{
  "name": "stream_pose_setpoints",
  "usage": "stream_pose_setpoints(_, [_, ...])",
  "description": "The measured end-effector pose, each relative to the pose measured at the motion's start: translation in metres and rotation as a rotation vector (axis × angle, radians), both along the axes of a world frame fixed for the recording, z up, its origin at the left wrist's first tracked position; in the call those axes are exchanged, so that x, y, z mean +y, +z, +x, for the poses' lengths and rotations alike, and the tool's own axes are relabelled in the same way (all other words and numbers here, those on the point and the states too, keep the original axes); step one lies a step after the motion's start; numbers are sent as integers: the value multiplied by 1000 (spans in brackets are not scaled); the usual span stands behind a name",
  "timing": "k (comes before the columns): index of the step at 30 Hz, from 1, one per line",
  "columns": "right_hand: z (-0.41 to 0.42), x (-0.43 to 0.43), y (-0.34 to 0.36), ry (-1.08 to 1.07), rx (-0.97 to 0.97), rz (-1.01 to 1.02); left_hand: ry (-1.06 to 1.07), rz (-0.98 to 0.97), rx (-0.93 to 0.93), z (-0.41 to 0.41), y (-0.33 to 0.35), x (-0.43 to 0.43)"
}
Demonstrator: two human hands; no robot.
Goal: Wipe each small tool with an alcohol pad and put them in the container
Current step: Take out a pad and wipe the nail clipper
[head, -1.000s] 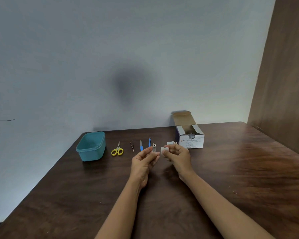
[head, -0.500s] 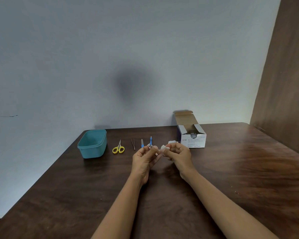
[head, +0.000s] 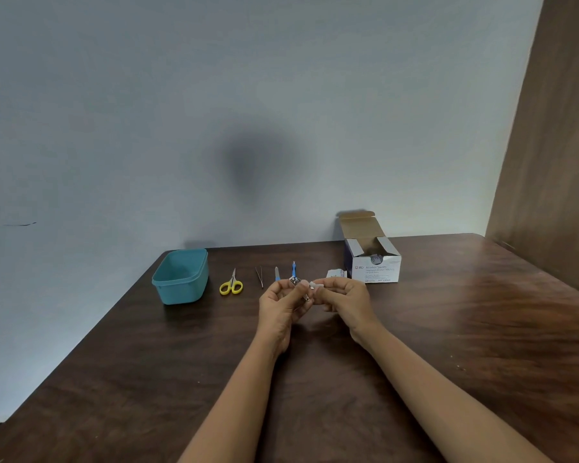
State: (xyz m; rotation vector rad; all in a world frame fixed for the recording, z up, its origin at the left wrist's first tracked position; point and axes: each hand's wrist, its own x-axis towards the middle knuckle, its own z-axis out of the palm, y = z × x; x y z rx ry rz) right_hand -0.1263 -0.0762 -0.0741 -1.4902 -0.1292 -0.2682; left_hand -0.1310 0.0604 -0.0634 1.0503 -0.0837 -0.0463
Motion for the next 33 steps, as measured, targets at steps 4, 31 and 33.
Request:
stream_pose_setpoints(4, [-1,-1,3,13,17,21,26,9,7,2,-1,-1])
stream_pose_setpoints(31, [9,-10,-6,-10,-56,-105,61,254,-75,9,-13,-4])
stream_pose_setpoints(33, [11,-12,-7,-46,-50,-39,68,322,-86,9,-14,-6])
